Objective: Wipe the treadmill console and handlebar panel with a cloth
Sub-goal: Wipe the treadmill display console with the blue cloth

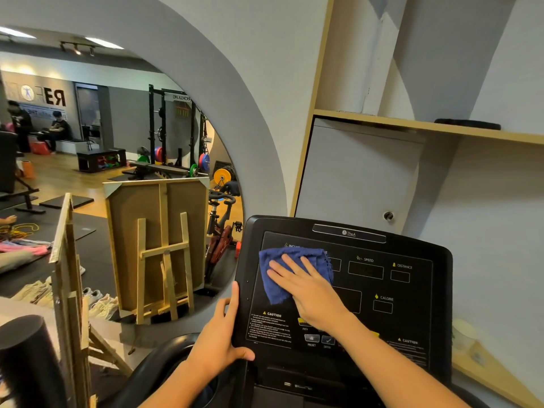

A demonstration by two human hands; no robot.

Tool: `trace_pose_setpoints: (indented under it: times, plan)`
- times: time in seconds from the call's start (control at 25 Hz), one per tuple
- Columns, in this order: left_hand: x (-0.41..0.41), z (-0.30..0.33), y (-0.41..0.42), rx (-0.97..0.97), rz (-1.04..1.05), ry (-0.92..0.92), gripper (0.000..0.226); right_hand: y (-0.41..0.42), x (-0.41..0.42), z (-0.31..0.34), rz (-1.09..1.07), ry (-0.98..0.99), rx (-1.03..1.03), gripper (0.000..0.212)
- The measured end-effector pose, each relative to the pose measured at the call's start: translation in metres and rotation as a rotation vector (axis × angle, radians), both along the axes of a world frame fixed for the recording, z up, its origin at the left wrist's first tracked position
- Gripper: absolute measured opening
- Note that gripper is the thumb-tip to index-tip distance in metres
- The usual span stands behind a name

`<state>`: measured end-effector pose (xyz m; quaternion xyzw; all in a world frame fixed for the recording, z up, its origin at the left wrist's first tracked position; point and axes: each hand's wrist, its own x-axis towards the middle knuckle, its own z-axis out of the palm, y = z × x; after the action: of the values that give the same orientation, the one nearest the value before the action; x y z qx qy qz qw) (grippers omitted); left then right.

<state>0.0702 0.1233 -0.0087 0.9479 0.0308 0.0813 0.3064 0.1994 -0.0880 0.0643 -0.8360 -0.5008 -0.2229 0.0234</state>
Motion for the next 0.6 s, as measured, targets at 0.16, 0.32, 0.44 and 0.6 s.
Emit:
trace_pose_setpoints:
  times: [0.16,0.32,0.44,0.6]
  plan:
    - [0.0,0.0,0.001,0.006,-0.009,-0.005,0.152,-0.032,0.0,-0.006,-0.042,0.001,-0.032,0.073]
    - [0.001,0.001,0.0,0.006,-0.005,0.012,0.151,-0.048,0.006,0.003,-0.105,0.011,0.106,0.074]
    - [0.001,0.001,-0.001,0.004,-0.007,0.002,0.151,-0.035,0.012,0.016,-0.179,-0.002,0.213,0.075]
    - [-0.001,-0.001,0.0,0.005,-0.001,-0.025,0.153,-0.002,0.02,0.031,-0.268,-0.036,0.258,0.079]
